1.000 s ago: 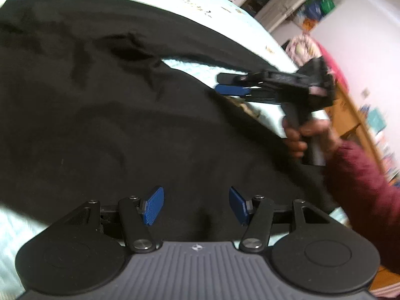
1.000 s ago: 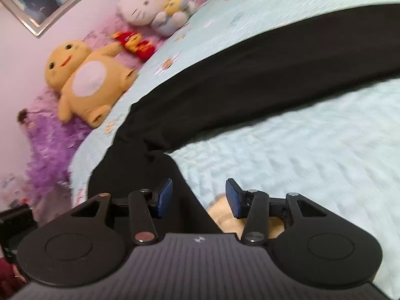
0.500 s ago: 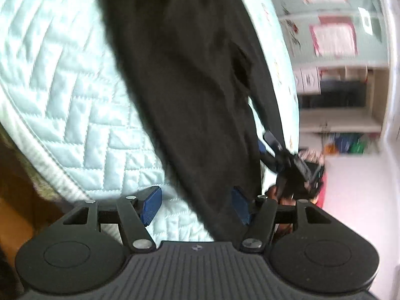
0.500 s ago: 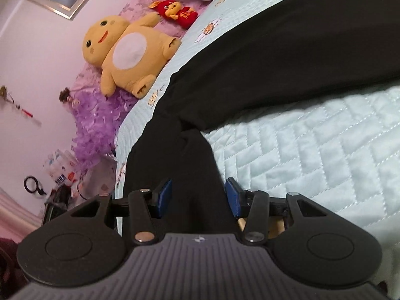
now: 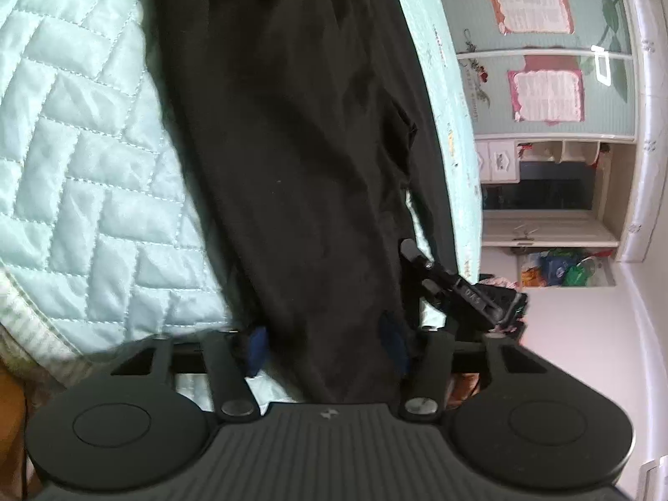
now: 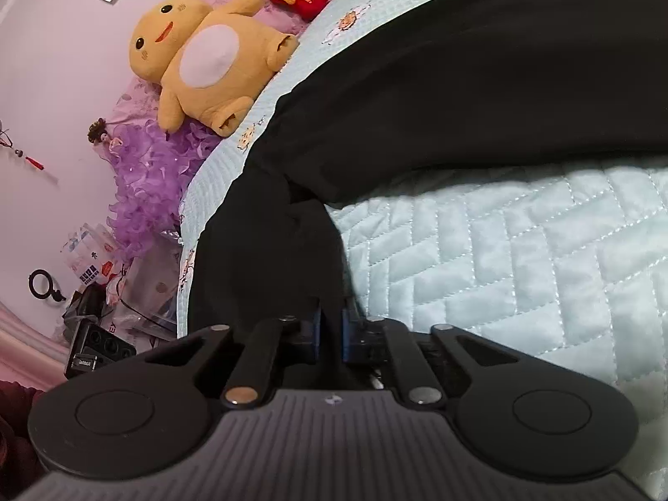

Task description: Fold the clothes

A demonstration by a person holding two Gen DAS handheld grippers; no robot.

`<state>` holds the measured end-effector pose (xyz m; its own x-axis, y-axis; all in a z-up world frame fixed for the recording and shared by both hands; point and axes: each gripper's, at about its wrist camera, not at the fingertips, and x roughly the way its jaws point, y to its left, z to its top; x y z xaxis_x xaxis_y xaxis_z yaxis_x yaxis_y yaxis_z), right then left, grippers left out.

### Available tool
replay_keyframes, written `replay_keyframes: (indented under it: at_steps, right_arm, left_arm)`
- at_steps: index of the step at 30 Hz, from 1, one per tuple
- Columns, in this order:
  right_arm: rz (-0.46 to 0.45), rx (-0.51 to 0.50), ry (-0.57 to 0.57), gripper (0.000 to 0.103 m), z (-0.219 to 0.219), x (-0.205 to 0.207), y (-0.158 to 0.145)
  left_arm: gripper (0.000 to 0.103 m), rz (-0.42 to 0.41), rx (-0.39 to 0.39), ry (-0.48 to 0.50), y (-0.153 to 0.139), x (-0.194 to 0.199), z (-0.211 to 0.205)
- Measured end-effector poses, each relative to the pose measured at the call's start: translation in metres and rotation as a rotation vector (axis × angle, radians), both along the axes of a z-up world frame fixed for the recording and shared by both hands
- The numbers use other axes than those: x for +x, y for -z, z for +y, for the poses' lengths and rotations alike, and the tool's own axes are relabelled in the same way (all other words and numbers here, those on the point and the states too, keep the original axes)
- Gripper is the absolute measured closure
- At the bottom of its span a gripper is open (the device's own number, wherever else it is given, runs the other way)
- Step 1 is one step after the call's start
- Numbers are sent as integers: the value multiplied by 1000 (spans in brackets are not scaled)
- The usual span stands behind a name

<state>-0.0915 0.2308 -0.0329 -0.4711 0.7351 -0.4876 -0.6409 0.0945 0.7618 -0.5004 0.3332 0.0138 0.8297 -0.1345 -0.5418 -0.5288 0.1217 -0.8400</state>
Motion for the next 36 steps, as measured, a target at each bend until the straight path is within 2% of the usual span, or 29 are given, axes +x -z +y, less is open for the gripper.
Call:
replay_keyframes:
  at_steps: [1, 3, 6, 8, 14, 16, 18, 20, 22, 24, 26, 27, 28, 29, 32, 36]
  right_arm:
    - [-19, -1, 1, 101, 0, -2, -1]
    - [-75, 1, 1, 102, 0, -7, -7]
    - [-176, 19, 27, 103, -4, -13, -17]
    - [-169, 17, 43, 103, -4, -11, -14]
    - [-105, 2, 86, 103, -7, -2, -3]
    - [-77, -5, 95, 101, -10, 1, -4]
    - [-66, -16, 100, 99, -18, 3, -7]
    - [-64, -19, 97, 88, -31, 4, -10]
    - [-53, -24, 94, 85, -46, 5, -11]
    - [-36, -31, 91, 85, -60, 6, -11]
    - [-27, -31, 88, 85, -68, 2, -8]
    - [-42, -27, 92, 86, -70, -1, -8]
    - [-62, -22, 99, 90, -72, -5, -9]
    - [-91, -23, 104, 102, -72, -9, -10]
    - [-154, -13, 123, 103, -73, -15, -14]
    - [-132, -7, 167, 103, -81, -7, -5]
  left_arm:
    - [102, 17, 11, 11, 0, 1, -1]
    - [103, 43, 19, 23, 3, 1, -3]
    - [103, 61, 79, 49, -2, -2, -4]
    - [103, 66, 95, 56, -4, -5, -4]
    - [101, 48, 45, 39, 0, 2, -6]
    - [95, 43, 42, 36, -1, 2, -9]
    - [81, 23, 29, 29, -1, 6, -11]
    - [57, -9, 31, 34, -3, 9, -17]
    - [47, -29, 50, 75, -7, 15, -26]
    - [46, -36, 49, 115, -6, 24, -34]
    - [52, -40, 51, 145, -3, 33, -40]
    - [59, -39, 62, 166, -3, 38, -42]
    - [89, -34, 71, 188, -2, 42, -43]
    - [103, -22, 73, 202, 0, 45, -44]
    - [103, 7, 84, 235, 7, 48, -48]
    - [103, 10, 93, 246, 9, 48, -51]
